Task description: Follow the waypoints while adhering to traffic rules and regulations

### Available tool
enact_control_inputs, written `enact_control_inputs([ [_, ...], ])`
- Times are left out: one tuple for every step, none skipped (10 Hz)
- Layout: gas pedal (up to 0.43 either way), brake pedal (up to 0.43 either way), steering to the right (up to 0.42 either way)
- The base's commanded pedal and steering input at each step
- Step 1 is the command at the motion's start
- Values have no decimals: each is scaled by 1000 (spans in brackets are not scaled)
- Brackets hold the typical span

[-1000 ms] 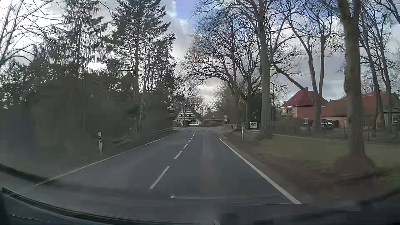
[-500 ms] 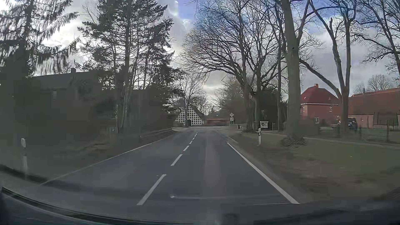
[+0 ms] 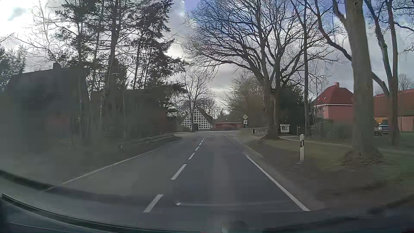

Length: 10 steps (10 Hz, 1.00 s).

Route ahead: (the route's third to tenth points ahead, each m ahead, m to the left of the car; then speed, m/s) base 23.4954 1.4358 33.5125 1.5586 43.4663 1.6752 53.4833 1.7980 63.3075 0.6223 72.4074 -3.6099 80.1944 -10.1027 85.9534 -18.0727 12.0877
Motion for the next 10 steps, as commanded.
enact_control_inputs([
  [110,0,2],
  [110,0,1],
  [110,0,1],
  [110,0,2],
  [110,0,0],
  [110,0,-5],
  [110,0,-8],
  [110,0,-8],
  [110,0,-8],
  [110,0,-8],
])
